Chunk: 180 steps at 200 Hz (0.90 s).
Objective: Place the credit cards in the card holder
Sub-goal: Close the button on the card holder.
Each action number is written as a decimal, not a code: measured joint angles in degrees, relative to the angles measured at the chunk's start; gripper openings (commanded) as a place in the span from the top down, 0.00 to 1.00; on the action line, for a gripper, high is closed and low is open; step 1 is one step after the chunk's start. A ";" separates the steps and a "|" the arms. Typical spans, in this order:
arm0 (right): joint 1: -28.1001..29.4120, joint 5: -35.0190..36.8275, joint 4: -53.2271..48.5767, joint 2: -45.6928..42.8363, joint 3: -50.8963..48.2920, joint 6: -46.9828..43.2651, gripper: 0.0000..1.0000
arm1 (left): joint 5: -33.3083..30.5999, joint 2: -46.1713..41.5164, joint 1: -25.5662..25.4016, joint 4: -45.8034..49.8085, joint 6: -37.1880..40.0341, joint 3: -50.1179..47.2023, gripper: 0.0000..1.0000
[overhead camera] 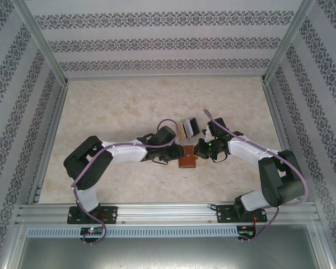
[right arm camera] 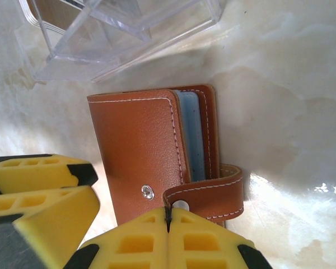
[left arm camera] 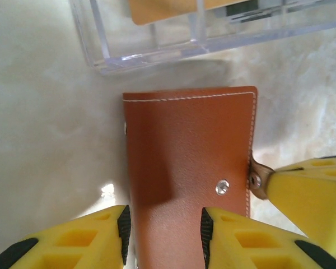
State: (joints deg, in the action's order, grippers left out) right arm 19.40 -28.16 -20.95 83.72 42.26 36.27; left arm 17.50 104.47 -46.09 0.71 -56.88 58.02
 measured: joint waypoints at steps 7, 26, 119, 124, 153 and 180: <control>-0.02 0.00 0.00 0.02 0.00 0.00 1.00 | 0.02 0.66 0.00 0.26 0.15 0.39 0.59; -0.02 0.02 -0.13 0.02 0.09 0.00 1.00 | 0.09 2.69 0.00 0.85 0.70 1.64 0.58; 0.81 0.70 -2.25 -0.20 1.81 -0.11 1.00 | 0.50 4.57 0.04 2.56 0.96 3.89 0.64; 1.18 0.70 -2.32 -0.11 2.03 -0.11 1.00 | 0.52 4.57 0.04 2.56 0.96 3.91 0.64; 3.02 0.72 -2.34 1.11 3.06 -0.04 1.00 | 0.83 4.87 0.04 2.56 0.96 4.17 0.65; 3.39 1.09 -2.34 2.84 3.39 -0.02 1.00 | 0.87 4.90 0.07 2.47 0.94 4.17 0.66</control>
State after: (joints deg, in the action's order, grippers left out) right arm 22.79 -27.07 -23.29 86.56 45.65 36.25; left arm 18.37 109.36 -46.02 3.18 -55.94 62.19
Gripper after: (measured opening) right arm 0.046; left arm 0.344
